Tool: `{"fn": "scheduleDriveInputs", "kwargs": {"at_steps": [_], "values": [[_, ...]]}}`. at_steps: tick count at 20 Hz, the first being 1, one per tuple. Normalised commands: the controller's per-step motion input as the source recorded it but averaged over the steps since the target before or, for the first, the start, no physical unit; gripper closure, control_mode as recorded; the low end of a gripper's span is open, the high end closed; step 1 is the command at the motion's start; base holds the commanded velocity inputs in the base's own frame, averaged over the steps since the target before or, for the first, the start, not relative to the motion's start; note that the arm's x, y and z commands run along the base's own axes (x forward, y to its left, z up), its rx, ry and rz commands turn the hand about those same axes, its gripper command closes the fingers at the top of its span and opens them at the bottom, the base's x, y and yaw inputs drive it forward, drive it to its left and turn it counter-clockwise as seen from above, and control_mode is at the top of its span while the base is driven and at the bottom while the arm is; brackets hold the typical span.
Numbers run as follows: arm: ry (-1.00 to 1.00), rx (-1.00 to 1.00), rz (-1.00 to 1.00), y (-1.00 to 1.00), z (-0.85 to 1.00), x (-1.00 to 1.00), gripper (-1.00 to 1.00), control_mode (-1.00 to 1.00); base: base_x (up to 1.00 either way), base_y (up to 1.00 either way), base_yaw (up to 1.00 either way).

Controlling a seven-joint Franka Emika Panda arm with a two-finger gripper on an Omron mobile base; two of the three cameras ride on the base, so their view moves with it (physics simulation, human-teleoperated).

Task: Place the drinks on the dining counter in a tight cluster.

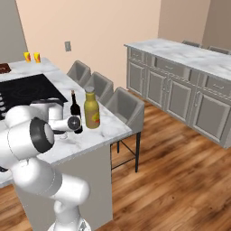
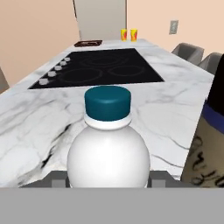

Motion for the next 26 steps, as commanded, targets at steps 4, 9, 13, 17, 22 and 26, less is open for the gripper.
{"fn": "scheduleDriveInputs", "kwargs": {"at_steps": [4,9,13,17,22,26], "values": [[0.0,0.0,-0.01,0.11,-0.12,0.14,1.0,-1.0,0.0,0.0,0.0],[0.0,0.0,-0.05,0.13,-0.07,0.46,1.0,-1.0,0.0,0.0,0.0],[0.0,0.0,-0.05,0.12,-0.17,0.15,1.0,-1.0,0.0,0.0,0.0],[-0.02,0.0,-0.04,0.09,-0.24,0.03,1.0,-1.0,0.0,0.0,0.0],[-0.06,0.01,-0.06,0.0,-0.06,-0.14,1.0,-1.0,0.0,0.0,0.0],[-0.08,0.0,-0.06,0.0,0.0,-0.1,1.0,-1.0,0.0,0.0,0.0]]}}
